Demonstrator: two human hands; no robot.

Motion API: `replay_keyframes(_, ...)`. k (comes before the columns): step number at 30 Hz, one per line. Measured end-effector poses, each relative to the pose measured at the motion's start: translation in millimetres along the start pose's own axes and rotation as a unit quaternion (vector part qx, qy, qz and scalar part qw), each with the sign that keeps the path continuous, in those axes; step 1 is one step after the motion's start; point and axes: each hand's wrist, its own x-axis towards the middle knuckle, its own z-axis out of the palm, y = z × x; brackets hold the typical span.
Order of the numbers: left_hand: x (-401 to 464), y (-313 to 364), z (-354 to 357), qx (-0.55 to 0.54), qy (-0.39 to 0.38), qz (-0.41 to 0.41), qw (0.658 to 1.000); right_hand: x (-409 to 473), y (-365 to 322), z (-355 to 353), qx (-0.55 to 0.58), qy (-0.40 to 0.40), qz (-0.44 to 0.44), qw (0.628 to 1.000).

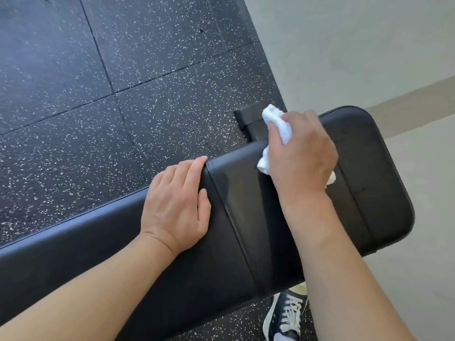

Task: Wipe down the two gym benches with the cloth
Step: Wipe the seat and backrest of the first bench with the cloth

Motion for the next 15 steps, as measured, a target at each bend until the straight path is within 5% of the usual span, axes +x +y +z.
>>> replay_keyframes(5,0,-1,1,-0.004,0.003,0.005,1.000,-40,-47,16,-0.014,-0.043,-0.144,0.989)
replay_keyframes(9,0,0,1,-0.001,0.008,0.004,1.000,-68,-9,0,0.052,-0.030,-0.241,0.969)
replay_keyframes(15,-1,-1,1,-0.006,0.007,0.000,1.000,-55,87,-36,-0.013,0.039,-0.142,0.989)
